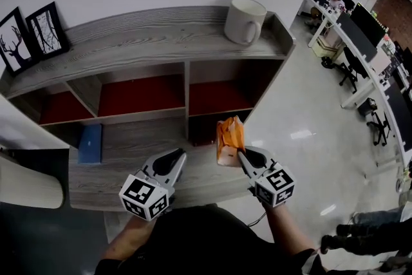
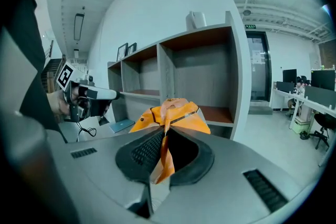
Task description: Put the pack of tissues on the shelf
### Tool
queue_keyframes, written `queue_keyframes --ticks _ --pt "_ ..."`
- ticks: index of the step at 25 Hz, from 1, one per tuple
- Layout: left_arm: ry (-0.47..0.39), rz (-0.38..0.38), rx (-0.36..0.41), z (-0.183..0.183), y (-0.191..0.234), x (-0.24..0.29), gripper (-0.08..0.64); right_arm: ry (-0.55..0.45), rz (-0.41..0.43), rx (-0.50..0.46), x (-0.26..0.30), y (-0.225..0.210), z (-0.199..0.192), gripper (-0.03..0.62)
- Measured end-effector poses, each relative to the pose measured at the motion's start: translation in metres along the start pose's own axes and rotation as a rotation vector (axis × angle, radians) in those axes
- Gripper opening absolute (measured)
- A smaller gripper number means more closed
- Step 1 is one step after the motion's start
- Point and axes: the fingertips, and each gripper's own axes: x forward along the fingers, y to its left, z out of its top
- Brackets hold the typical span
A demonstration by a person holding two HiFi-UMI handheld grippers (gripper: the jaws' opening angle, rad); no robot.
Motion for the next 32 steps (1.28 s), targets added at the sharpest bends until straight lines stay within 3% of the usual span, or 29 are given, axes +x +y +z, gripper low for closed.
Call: queue_keyframes --ticks 13,20,26,32 --pt "-0.037 0.047 0.001 0.021 0.022 -0.012 0.04 -0.02 0.069 -0.14 0.059 -0.01 0.058 0.026" --pt "-0.045 0.08 -0.01 0.024 0.035 -0.017 0.04 0.03 0.102 -0.166 0.101 -0.018 0.061 0.026" --pt "-0.047 0.104 -0.019 0.025 0.047 -0.017 0.04 0.083 0.069 -0.133 0.117 -0.041 0.047 0.026" --pt "-0.043 0.103 -0.02 0.027 0.049 -0.008 0.04 0.138 -0.02 -0.104 0.123 -0.073 0.036 0.028"
